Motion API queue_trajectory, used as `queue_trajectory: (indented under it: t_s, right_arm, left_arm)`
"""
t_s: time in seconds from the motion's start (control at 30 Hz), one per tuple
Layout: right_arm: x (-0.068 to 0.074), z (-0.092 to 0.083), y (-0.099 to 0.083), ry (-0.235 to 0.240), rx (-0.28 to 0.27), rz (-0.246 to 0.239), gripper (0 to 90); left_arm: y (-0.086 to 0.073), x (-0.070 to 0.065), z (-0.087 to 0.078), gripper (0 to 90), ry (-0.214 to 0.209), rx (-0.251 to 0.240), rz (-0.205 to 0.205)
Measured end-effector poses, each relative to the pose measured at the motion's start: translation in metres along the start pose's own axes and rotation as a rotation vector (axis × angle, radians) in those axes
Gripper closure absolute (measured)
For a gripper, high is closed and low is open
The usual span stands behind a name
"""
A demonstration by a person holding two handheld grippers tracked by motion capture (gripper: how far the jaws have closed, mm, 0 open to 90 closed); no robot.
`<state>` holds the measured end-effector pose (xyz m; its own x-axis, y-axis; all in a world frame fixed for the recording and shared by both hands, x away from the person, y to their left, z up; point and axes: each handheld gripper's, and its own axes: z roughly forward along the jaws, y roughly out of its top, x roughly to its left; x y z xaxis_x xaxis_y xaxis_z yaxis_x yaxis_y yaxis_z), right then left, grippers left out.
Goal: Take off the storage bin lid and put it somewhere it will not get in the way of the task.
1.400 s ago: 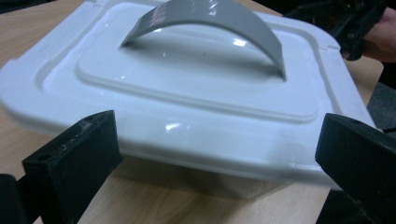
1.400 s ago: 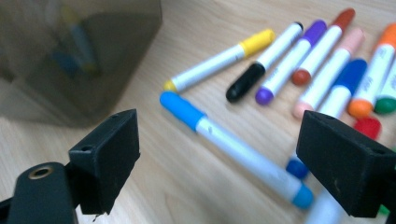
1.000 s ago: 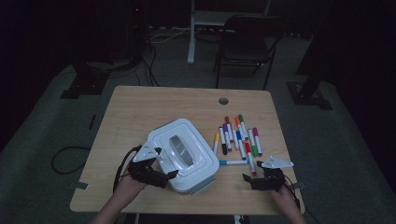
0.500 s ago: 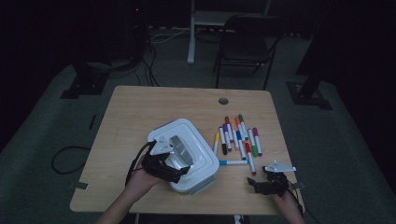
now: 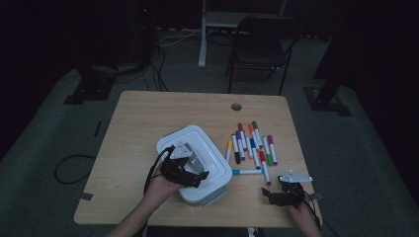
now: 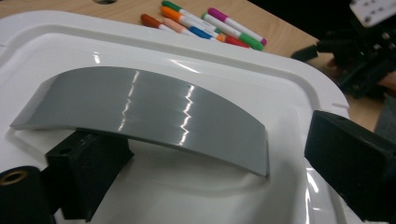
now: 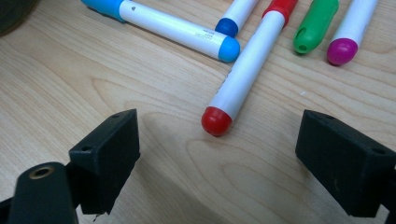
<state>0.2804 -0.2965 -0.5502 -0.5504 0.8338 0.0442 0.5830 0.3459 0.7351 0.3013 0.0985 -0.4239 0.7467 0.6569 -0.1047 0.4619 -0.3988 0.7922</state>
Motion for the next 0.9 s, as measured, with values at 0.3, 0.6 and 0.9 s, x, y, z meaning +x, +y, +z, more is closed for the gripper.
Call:
queue_trajectory:
  t_s: [0.3, 0.6, 0.9]
  right_arm:
    - [0.0023, 0.0007, 0.0003, -0.017, 0.008, -0.016, 13.4]
    - [0.0037, 0.0011, 0.0004, -0.025, 0.013, -0.022, 13.4]
    - [0.0036, 0.0011, 0.0004, -0.024, 0.013, -0.021, 13.4]
  left_arm:
    - [-0.0017, 0.0010, 0.0022, 23.3, 0.042, -0.041, -0.027]
    - [-0.0031, -0.0010, -0.0009, 49.8, -0.049, -0.038, -0.008]
    - [-0.0058, 0.0043, -0.0074, 61.3, -0.134, -0.058, -0.033]
